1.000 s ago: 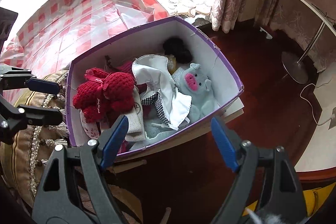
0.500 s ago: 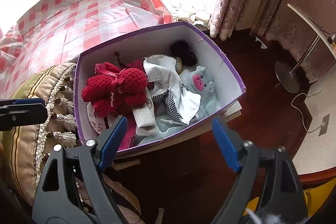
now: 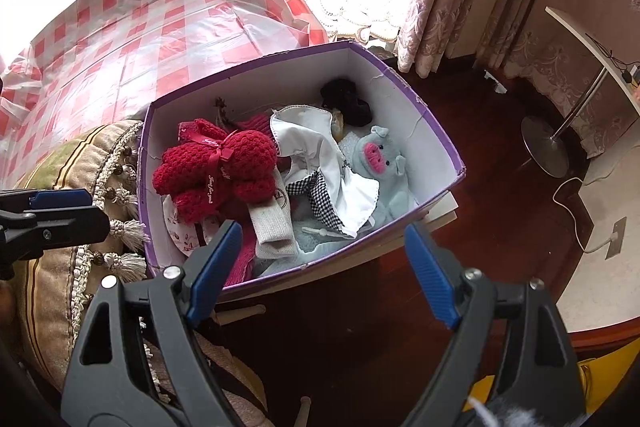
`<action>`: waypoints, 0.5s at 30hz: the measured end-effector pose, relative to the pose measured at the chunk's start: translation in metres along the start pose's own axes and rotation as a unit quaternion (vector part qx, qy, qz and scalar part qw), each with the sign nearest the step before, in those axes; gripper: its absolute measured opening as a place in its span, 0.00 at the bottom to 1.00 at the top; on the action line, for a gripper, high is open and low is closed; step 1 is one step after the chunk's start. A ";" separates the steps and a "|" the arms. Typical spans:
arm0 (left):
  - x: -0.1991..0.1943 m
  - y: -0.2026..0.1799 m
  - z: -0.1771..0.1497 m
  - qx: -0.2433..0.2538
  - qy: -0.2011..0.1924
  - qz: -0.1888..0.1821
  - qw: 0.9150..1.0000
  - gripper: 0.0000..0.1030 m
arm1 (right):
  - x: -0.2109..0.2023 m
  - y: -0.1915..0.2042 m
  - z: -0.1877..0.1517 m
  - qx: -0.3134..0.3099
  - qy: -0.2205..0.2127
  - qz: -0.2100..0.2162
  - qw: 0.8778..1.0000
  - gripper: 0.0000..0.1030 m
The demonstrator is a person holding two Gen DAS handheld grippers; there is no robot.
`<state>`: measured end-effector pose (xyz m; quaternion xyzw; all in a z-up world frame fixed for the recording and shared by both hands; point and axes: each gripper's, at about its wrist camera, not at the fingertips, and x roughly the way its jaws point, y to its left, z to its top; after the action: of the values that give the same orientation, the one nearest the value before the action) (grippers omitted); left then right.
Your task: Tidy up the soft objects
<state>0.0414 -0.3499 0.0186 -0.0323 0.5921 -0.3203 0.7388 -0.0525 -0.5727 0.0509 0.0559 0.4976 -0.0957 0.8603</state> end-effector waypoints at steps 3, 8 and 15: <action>0.001 0.001 0.000 -0.002 0.001 -0.001 1.000 0.80 | 0.001 0.000 0.000 0.000 0.001 0.001 1.000 0.83; 0.002 0.002 0.001 -0.004 0.001 -0.001 1.000 0.80 | 0.001 0.001 0.000 -0.002 0.001 0.002 1.000 0.83; 0.003 0.002 0.001 -0.003 0.001 0.001 1.000 0.80 | 0.001 0.001 -0.001 -0.002 0.002 0.002 1.000 0.83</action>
<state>0.0432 -0.3504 0.0155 -0.0339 0.5941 -0.3180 0.7380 -0.0523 -0.5716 0.0497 0.0559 0.4994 -0.0926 0.8596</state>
